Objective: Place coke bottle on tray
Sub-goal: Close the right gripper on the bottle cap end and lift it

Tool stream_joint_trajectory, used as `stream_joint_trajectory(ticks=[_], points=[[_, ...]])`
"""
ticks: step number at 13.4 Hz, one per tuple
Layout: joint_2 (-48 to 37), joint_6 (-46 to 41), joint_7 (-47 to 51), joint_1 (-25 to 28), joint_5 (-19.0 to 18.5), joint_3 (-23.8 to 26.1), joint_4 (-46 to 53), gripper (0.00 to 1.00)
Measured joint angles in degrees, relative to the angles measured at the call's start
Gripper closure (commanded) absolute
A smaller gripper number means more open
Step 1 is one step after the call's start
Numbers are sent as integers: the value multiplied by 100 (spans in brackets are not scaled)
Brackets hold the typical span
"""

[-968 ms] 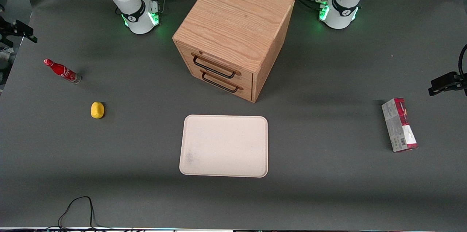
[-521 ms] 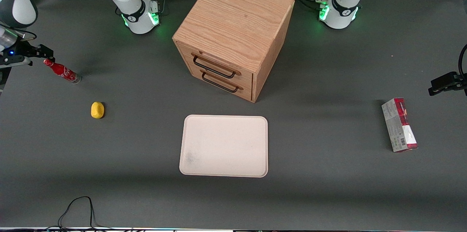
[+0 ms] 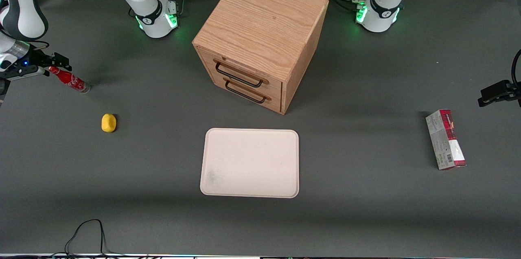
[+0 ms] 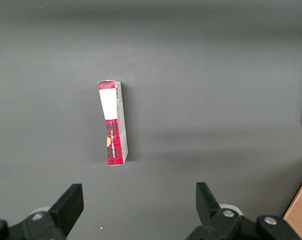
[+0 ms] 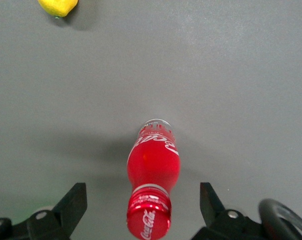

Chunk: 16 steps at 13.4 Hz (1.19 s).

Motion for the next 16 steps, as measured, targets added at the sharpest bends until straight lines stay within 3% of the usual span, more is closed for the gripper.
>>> stream_joint_trajectory(ticks=[1,3,5,6,7,14,16], points=[[3,22,-1,1,0,0,1,9],[5,109,-7,1,0,0,3,46],[5,114,-10,4,0,0,6,74],[6,114,-10,5,0,0,6,93],[7,114,-11,5,0,0,6,100],[20,83,-18,10,0,109,98,100],[-1,-501,-16,12,1,306,474,100]])
